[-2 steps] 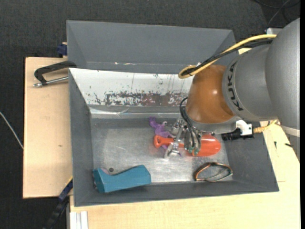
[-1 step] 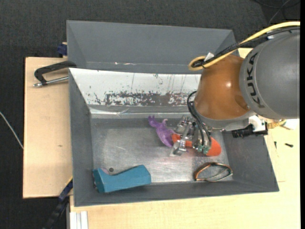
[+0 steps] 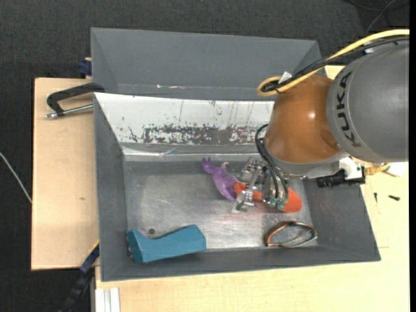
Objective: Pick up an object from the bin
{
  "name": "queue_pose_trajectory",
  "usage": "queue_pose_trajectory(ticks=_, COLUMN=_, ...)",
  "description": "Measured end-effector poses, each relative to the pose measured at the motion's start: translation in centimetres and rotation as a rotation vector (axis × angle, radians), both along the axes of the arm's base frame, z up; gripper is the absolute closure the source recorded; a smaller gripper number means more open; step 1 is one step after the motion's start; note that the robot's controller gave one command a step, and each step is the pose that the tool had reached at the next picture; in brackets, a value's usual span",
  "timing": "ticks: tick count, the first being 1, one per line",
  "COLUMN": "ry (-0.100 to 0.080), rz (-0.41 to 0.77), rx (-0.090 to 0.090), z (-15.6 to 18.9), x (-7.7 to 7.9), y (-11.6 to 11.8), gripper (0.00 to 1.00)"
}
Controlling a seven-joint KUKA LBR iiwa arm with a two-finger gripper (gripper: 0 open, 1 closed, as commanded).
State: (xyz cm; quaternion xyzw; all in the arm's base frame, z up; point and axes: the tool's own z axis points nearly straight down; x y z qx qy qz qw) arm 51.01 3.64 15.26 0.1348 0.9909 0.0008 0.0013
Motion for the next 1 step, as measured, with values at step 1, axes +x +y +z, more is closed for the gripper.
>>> queue_pose_trajectory(ticks=1, ry=0.004, rz=-0.048, rx=0.000, z=4.54, x=-0.43, y=-1.98, gripper=1.00)
